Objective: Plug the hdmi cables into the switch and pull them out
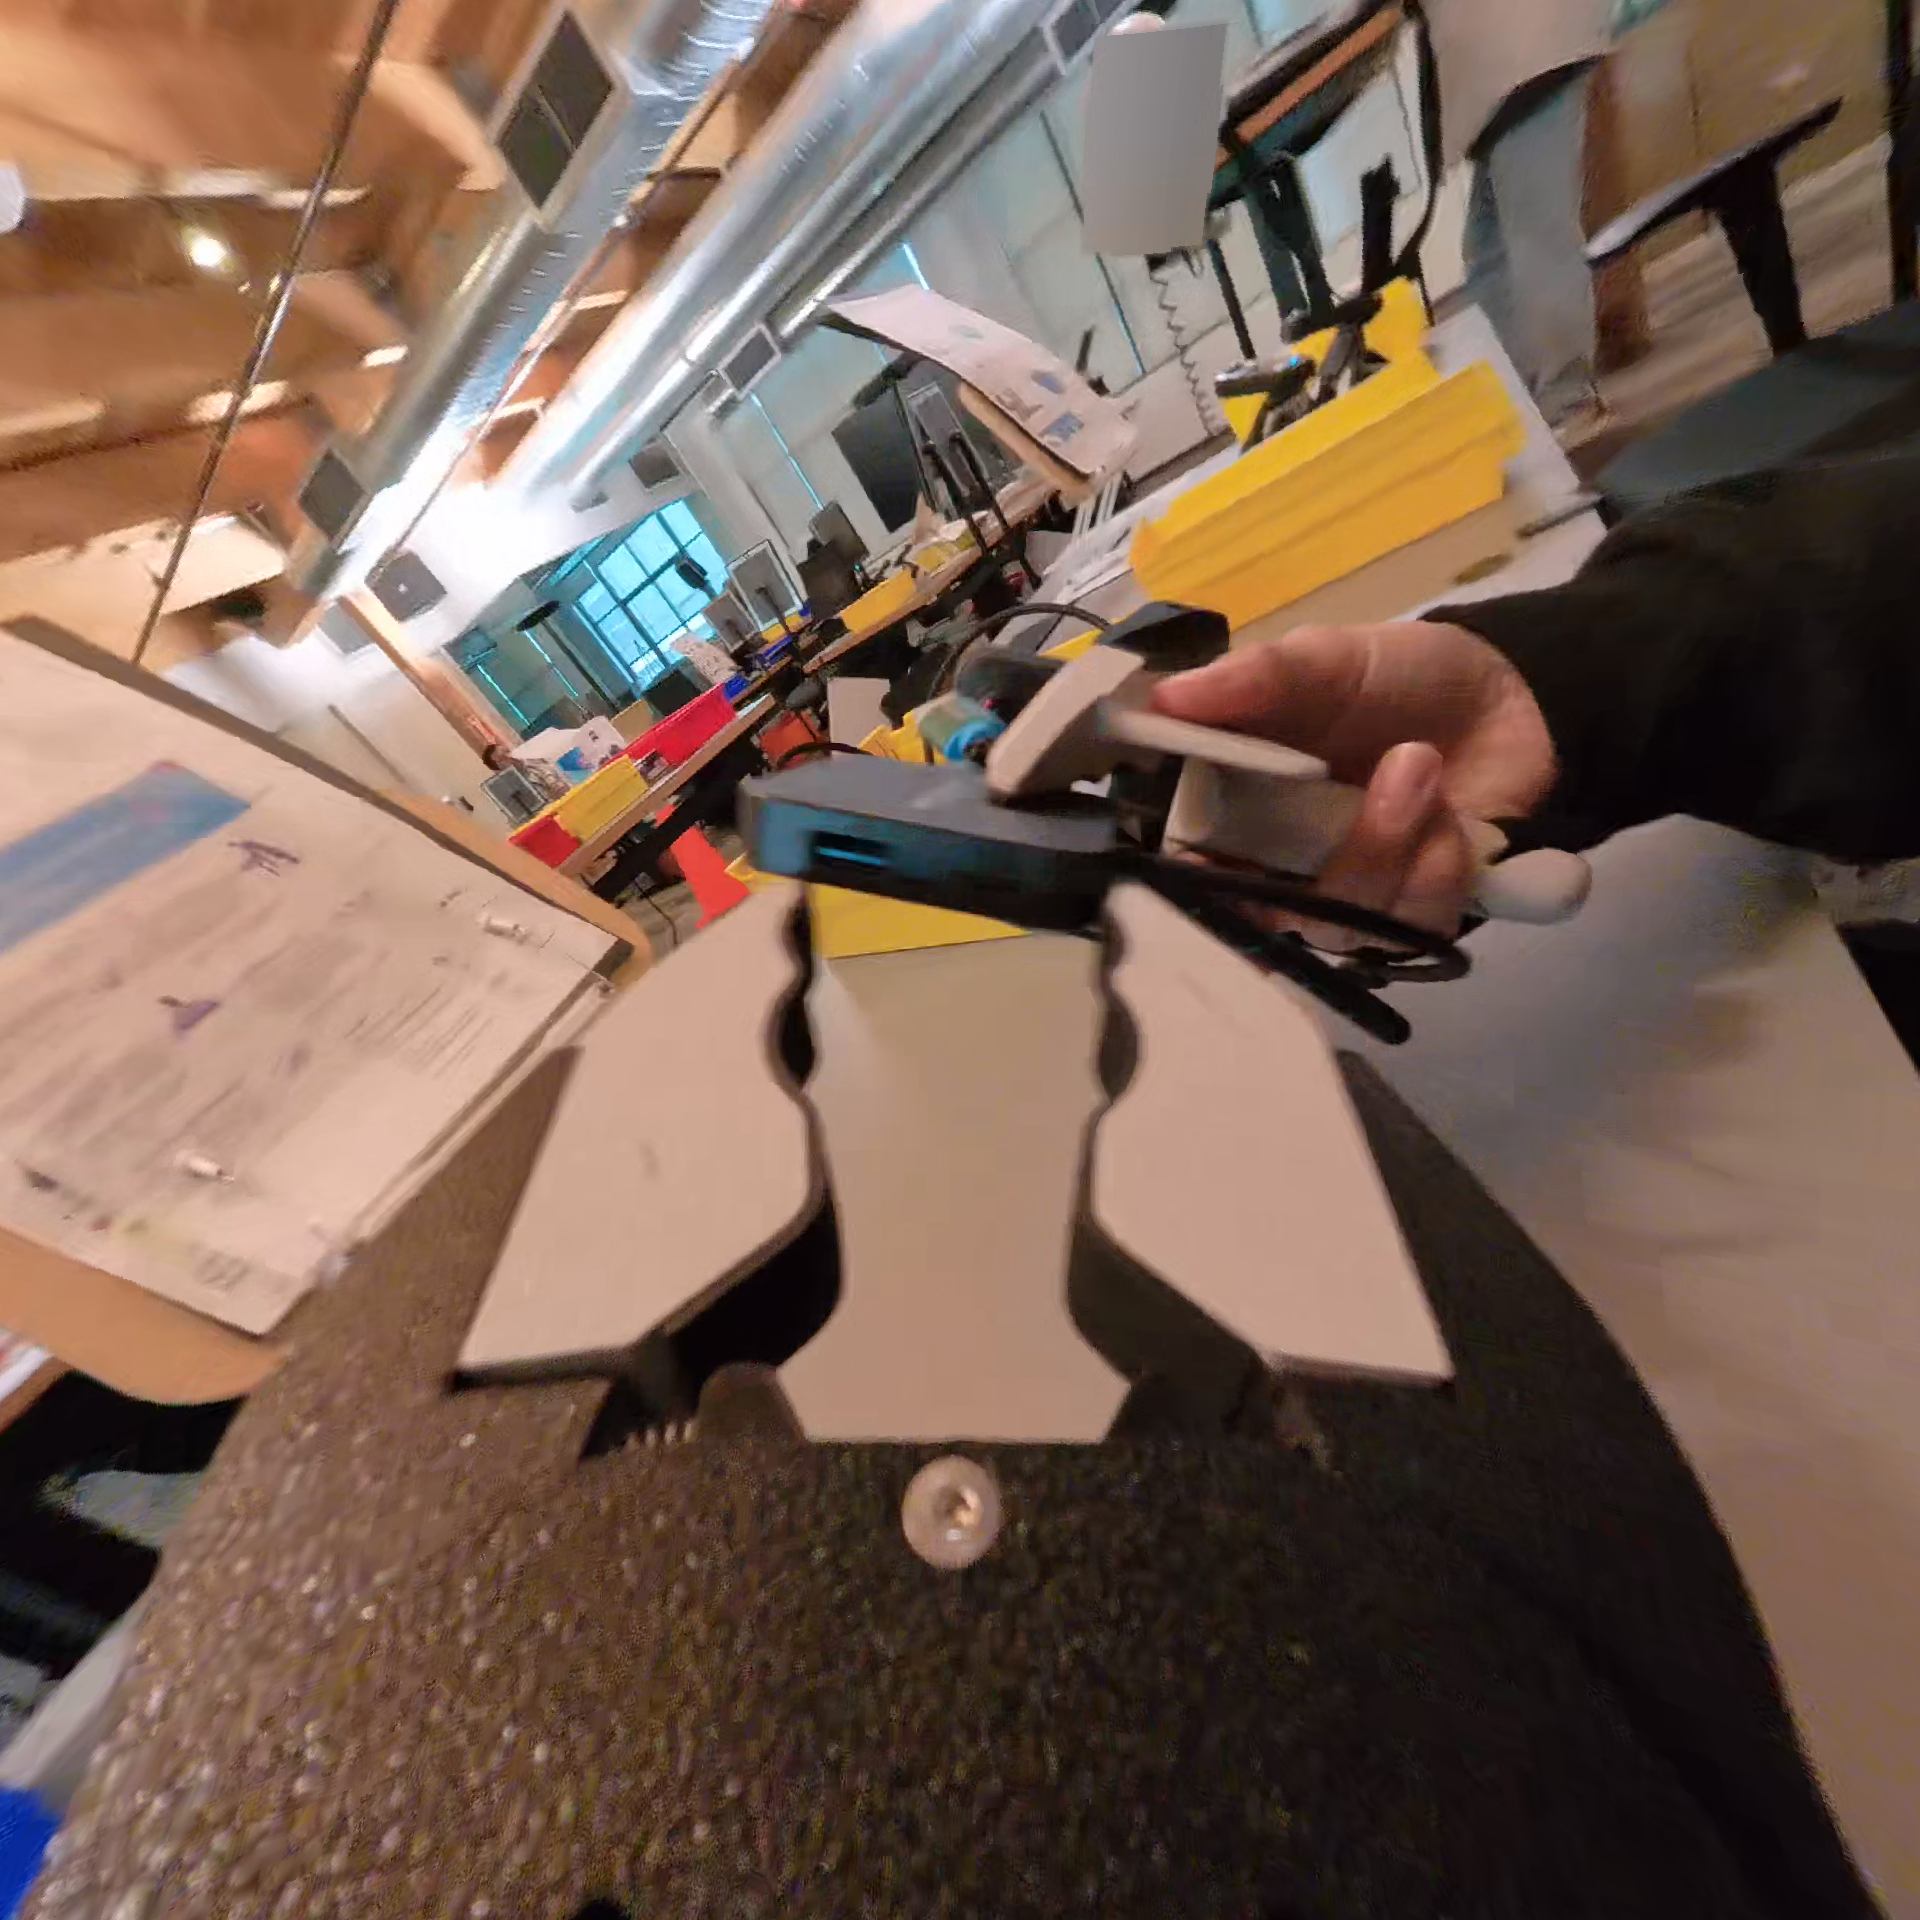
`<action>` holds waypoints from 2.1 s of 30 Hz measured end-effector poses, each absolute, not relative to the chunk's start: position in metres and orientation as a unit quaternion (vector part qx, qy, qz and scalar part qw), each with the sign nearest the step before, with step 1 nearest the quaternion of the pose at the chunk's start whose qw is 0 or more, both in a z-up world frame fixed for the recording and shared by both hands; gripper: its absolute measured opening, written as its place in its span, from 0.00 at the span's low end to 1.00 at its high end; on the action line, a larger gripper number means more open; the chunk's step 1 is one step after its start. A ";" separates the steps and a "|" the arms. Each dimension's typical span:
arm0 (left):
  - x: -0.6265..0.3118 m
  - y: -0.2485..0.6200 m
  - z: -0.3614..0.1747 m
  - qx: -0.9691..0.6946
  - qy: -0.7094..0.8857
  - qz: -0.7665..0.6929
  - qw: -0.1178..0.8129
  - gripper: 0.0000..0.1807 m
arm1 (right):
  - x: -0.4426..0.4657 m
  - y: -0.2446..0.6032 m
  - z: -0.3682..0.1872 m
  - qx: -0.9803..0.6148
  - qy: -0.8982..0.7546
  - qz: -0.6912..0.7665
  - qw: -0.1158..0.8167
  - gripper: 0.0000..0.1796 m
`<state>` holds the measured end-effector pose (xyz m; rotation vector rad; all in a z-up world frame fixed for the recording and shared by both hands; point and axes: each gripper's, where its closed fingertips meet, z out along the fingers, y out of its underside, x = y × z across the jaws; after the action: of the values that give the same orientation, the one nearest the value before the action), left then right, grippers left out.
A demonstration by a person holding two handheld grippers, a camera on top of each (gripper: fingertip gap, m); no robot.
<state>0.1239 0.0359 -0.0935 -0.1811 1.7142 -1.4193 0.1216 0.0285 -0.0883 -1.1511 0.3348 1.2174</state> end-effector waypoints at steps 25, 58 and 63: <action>0.141 0.038 -0.136 -0.079 0.718 -0.526 0.448 0.42 | 0.119 0.044 -0.127 -0.649 0.218 0.423 0.594 0.08; 0.128 0.035 -0.158 -0.088 0.756 -0.580 0.291 0.42 | 0.148 -0.022 -0.112 -0.826 -0.078 -0.115 0.546 0.35; 0.118 0.016 -0.175 -0.048 0.793 -0.545 0.268 0.42 | 0.135 -0.013 -0.130 -0.851 -0.100 -0.081 0.510 0.28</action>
<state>0.1181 0.0162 -0.1746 -0.1292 2.1386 -1.4708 0.1353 -0.0132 -0.1299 -2.0482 -0.2415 -0.1953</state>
